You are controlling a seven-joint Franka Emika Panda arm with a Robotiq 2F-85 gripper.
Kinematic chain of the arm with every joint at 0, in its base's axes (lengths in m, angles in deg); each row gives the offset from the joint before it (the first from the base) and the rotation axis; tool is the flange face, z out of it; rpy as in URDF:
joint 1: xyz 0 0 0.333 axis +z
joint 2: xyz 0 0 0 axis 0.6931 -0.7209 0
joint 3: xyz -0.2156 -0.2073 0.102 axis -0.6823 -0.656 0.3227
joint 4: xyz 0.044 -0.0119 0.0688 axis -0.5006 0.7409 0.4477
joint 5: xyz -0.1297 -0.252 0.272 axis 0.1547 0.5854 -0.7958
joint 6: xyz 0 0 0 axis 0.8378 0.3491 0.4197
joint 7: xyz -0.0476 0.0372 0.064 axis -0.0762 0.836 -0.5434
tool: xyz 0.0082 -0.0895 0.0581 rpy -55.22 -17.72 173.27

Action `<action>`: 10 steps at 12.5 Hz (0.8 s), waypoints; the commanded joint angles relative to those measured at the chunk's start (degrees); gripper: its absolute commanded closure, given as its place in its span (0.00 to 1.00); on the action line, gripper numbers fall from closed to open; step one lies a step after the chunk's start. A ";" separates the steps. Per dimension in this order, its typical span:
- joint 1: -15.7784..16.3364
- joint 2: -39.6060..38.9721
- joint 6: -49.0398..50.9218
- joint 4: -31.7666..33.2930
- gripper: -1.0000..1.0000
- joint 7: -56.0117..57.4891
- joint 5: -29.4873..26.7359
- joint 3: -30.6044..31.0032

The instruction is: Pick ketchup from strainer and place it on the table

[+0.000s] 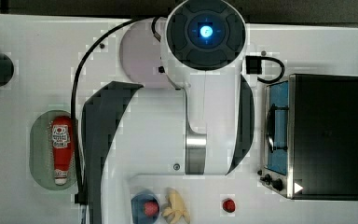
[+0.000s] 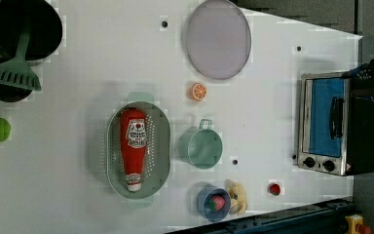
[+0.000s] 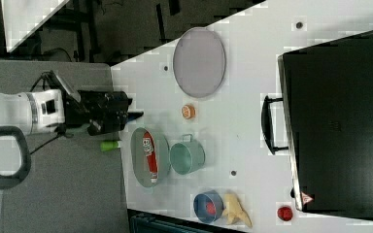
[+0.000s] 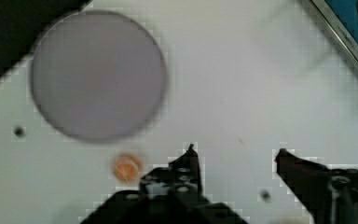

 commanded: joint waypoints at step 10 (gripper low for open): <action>-3.29 12.30 9.00 6.69 0.00 -3.76 -2.84 19.19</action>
